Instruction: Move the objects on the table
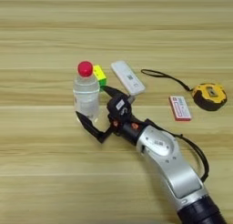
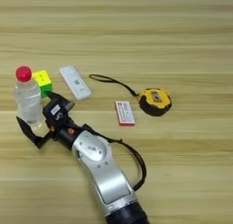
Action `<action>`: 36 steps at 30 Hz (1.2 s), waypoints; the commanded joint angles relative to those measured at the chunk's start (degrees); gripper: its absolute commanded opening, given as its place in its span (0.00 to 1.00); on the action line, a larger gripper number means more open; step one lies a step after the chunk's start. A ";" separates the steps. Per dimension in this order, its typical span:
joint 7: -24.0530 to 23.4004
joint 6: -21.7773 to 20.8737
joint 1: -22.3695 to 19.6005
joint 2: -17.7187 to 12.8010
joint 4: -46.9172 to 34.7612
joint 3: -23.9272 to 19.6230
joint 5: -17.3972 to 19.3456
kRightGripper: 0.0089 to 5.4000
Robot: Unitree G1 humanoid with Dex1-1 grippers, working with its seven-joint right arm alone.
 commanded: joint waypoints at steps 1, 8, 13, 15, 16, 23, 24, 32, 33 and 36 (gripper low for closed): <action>0.24 -1.25 -5.32 1.08 -0.41 -0.59 0.77 0.99; 1.02 -1.50 -7.86 1.79 1.62 -0.10 0.32 0.99; 1.17 -1.93 -9.67 2.52 4.15 -0.17 0.18 0.99; 1.12 -2.27 -10.40 2.88 5.41 -0.28 0.25 0.99; 1.07 -2.42 -10.75 3.09 6.01 -0.35 0.30 0.99; 0.64 -3.14 -11.76 4.01 8.57 -1.28 0.66 0.92; 0.56 -3.32 -11.78 4.11 8.84 -1.43 0.66 0.91; -1.36 -5.60 -11.37 4.70 9.58 -2.40 -0.58 0.72; -1.73 -5.83 -11.28 4.79 9.48 -2.52 -0.64 0.71; -3.51 -6.01 -11.35 5.02 8.47 -3.59 -0.68 0.64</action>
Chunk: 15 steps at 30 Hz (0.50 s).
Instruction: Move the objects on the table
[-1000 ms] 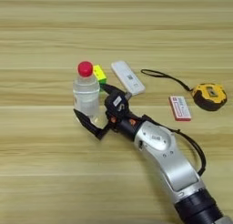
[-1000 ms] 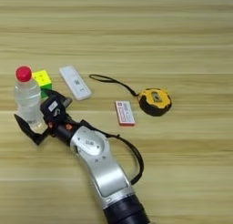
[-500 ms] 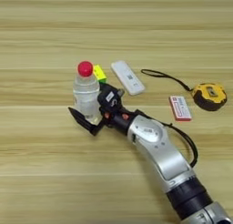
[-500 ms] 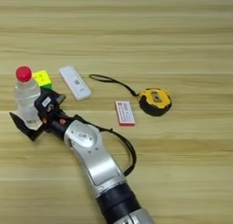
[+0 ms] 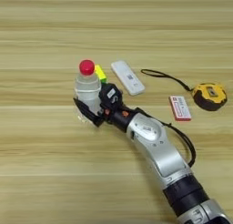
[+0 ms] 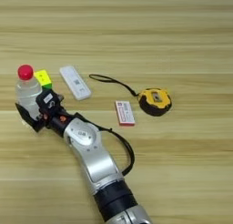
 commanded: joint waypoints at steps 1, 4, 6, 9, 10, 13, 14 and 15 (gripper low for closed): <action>-3.54 -2.05 -3.43 1.00 -3.92 -2.60 0.09 0.63; -5.46 -1.39 -3.95 0.43 -5.06 -4.43 -0.01 0.61; -6.23 -1.07 -4.04 0.07 -5.73 -5.37 0.10 0.60; -6.94 -0.66 -4.12 -0.55 -6.61 -6.87 0.48 0.59; -7.14 -0.56 -4.17 -0.82 -6.87 -7.37 0.57 0.59; -7.76 -0.26 -4.42 -1.87 -7.76 -9.42 0.82 0.59; -7.87 -0.15 -4.50 -2.17 -7.94 -9.98 0.97 0.59; -8.02 -0.07 -4.59 -2.46 -8.01 -10.54 1.10 0.59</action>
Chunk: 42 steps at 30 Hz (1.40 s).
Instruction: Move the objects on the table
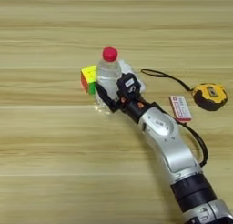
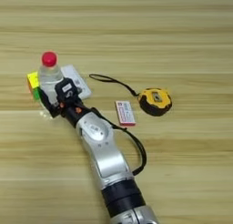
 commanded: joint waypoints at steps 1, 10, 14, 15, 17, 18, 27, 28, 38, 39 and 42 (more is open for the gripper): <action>-1.53 -1.34 -4.80 -0.96 -4.61 -3.29 1.31 0.58; -1.91 -1.00 -1.98 -3.57 -6.31 -6.95 1.88 0.58; -1.98 -0.70 0.65 -4.46 -8.36 -7.81 2.16 0.58; -2.04 -0.62 1.36 -4.71 -8.90 -8.10 2.22 0.58; -2.10 -0.41 2.56 -5.11 -9.89 -8.61 2.34 0.58; -2.09 -0.33 3.12 -5.29 -10.37 -8.80 2.34 0.58; -2.40 0.41 7.74 -7.12 -13.06 -11.49 3.03 0.58; -2.41 0.52 8.12 -7.20 -13.40 -11.70 3.08 0.58; -2.23 1.41 11.56 -7.39 -16.00 -12.42 3.24 0.58; -2.20 1.37 11.73 -7.35 -15.77 -12.49 3.23 0.58; -2.18 1.08 11.93 -7.06 -14.70 -12.38 3.18 0.58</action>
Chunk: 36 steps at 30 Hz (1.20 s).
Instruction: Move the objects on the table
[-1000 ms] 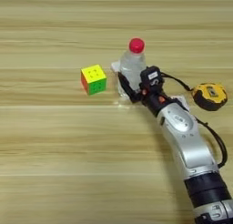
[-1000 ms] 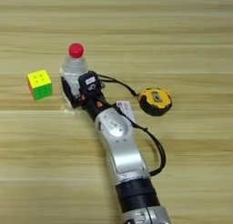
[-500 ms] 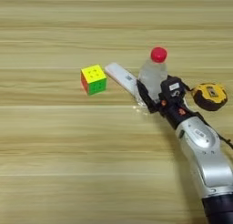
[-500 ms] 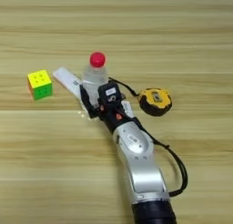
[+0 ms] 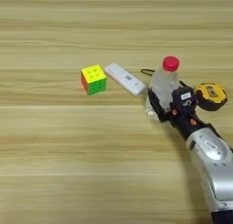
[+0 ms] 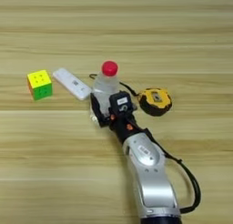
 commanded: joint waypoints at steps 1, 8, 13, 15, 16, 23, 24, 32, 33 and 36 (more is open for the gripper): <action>-0.70 -1.78 -2.19 -0.59 -2.01 -0.53 0.78 0.58; -0.73 -2.67 -1.89 -0.29 0.42 0.02 0.54 0.58; -0.95 -3.10 -2.06 -0.19 1.08 0.14 0.43 0.72; -0.94 -3.23 -2.05 -0.19 1.17 0.20 0.42 0.77; -0.94 -3.31 -2.03 -0.19 1.24 0.25 0.40 0.79; -1.17 -3.60 -1.88 -0.14 1.23 0.51 0.28 0.93; -1.24 -3.63 -1.83 -0.13 1.20 0.53 0.27 0.95; -2.20 -3.84 -1.43 -0.01 0.07 0.31 0.31 0.99; -2.29 -3.87 -1.44 0.01 -0.10 0.28 0.33 0.99; -2.49 -3.84 -1.48 0.01 -0.72 0.17 0.40 0.99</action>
